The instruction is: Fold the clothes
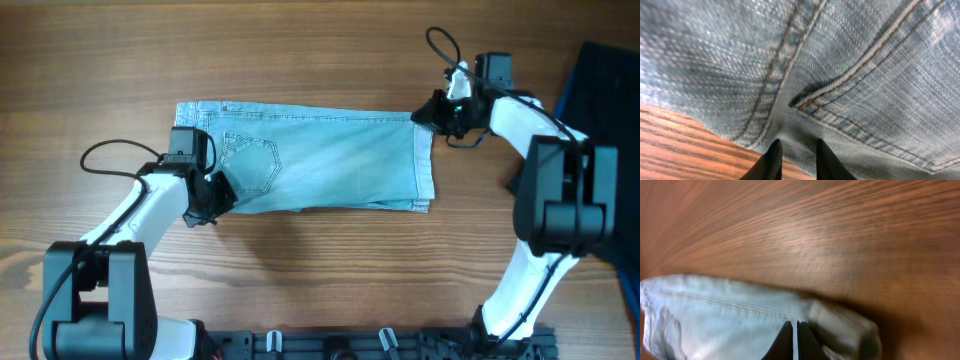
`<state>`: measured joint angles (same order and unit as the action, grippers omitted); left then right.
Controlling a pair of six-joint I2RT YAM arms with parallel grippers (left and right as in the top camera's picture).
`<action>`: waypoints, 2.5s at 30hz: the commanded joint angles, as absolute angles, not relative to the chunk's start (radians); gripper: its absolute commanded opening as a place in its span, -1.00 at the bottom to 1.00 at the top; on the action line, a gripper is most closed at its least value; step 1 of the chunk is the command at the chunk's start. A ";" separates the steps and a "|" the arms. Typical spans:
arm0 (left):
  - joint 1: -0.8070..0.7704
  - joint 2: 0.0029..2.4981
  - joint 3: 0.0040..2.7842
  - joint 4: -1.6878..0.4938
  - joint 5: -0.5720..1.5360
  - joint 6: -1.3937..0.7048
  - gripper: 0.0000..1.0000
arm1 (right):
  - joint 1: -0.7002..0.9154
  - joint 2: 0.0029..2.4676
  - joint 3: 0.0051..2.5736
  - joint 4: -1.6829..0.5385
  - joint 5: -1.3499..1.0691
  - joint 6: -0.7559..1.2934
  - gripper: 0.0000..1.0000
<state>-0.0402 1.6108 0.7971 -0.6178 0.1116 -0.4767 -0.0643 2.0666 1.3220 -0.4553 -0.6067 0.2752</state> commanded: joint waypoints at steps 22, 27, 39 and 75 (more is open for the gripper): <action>-0.194 1.876 1.021 -0.195 0.344 -0.372 -0.84 | 0.312 2.101 1.314 -0.934 -0.353 0.112 -0.91; -0.183 1.947 1.021 -0.118 0.040 -0.501 -0.86 | 0.311 2.136 1.314 -1.044 -0.154 0.160 -0.91; 0.142 1.911 1.119 -0.139 0.477 -0.511 -0.28 | 0.307 2.136 1.314 -1.075 -0.112 0.156 -0.91; 0.282 2.012 1.113 -0.641 0.425 -0.082 0.13 | 0.312 2.067 1.327 -0.880 -0.401 0.052 -0.84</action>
